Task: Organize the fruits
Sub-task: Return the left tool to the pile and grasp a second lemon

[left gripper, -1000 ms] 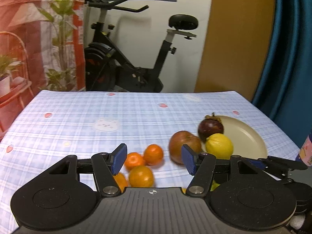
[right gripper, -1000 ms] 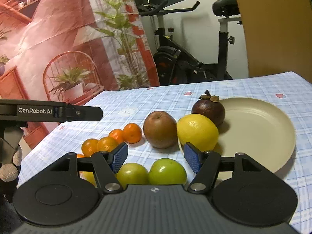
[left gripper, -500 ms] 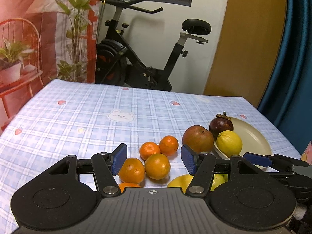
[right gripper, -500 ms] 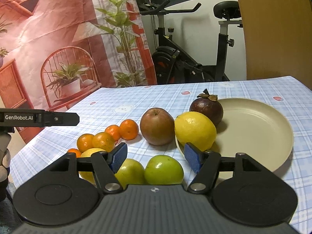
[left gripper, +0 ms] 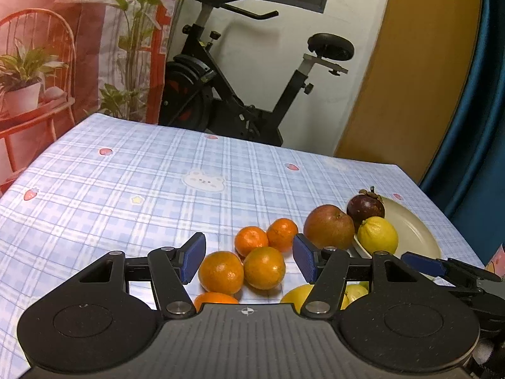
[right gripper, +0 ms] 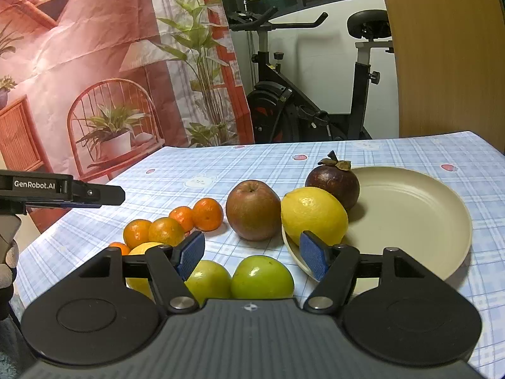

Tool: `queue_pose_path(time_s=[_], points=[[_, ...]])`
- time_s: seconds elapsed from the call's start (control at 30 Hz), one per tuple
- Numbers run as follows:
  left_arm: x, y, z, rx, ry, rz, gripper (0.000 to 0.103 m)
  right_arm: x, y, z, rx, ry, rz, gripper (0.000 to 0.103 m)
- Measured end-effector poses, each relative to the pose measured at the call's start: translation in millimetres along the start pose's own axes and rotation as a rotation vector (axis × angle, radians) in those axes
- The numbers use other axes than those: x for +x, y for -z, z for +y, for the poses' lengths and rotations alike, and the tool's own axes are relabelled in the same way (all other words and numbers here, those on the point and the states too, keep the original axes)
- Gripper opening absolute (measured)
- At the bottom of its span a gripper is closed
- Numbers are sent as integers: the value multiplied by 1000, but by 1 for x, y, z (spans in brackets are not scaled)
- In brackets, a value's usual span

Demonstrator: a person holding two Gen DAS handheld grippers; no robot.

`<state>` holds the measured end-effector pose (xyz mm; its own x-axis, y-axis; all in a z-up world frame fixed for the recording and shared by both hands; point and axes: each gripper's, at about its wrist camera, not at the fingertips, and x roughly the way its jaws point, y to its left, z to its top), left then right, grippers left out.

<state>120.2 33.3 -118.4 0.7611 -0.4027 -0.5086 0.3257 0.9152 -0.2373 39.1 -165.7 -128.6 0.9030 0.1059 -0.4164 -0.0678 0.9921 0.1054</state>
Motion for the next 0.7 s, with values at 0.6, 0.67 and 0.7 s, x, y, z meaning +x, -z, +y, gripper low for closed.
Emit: queue_pose_path(time_s=[0.6, 0.67, 0.7], points=[[1, 12, 10, -87, 116, 118, 63, 16, 8, 65, -343, -168, 63, 69], [1, 14, 10, -86, 122, 124, 63, 28, 7, 74, -395, -178, 88, 69], [2, 14, 10, -85, 126, 126, 63, 33, 8, 77, -413, -175, 96, 69]])
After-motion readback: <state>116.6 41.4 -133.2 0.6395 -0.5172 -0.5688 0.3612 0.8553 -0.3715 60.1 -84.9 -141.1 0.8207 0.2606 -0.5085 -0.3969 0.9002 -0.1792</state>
